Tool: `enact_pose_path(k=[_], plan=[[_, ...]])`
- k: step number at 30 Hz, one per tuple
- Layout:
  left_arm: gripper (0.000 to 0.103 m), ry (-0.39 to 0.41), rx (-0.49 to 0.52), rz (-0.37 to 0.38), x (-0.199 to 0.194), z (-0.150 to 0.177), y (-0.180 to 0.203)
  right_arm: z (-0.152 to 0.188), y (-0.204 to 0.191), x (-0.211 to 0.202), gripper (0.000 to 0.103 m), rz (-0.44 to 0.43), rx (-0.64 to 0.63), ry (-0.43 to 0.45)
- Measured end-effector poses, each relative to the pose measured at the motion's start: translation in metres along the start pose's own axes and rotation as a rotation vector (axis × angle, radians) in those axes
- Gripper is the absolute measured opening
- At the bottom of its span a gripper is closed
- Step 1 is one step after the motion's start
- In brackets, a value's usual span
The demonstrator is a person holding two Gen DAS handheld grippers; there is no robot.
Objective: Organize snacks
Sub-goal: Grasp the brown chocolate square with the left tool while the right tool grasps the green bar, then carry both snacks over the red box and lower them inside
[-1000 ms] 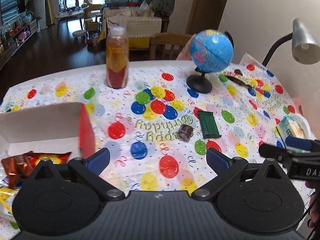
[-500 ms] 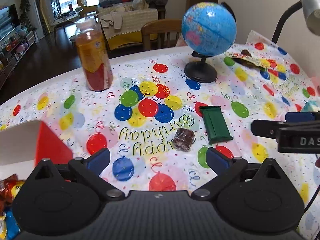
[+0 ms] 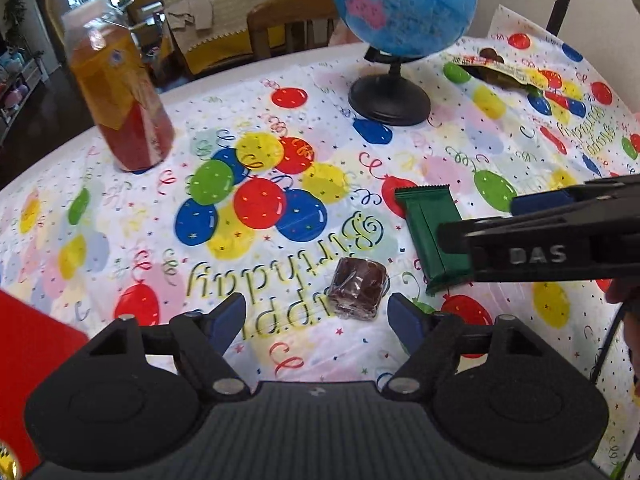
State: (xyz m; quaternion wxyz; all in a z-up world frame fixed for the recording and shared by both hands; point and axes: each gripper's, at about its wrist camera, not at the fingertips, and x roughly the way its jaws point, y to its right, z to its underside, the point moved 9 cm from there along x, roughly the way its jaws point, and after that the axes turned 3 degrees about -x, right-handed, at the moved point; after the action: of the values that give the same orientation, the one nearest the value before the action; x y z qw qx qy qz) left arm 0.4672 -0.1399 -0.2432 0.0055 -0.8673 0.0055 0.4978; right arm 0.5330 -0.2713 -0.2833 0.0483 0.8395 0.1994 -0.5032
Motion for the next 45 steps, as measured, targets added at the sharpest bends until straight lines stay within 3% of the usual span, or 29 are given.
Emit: enact_pose_path(k=[17,21,32,45], plan=[[0.055,-0.070,0.034,0.047,0.036,-0.002,0.015,0.006,-0.009,0.032,0.063,0.062,-0.051,-0.073],[0.034,-0.062,0.018,0.056,0.034,-0.004,0.014,0.005,-0.009,0.029,0.045,0.071,-0.058,-0.064],[0.033,-0.062,-0.079,0.070,0.018,0.001,-0.002,0.015,-0.003,0.009,0.042,0.037,0.009,-0.040],[0.033,-0.016,-0.111,0.040,-0.048,0.011,-0.006,0.027,-0.021,-0.062,0.042,-0.028,0.036,0.026]])
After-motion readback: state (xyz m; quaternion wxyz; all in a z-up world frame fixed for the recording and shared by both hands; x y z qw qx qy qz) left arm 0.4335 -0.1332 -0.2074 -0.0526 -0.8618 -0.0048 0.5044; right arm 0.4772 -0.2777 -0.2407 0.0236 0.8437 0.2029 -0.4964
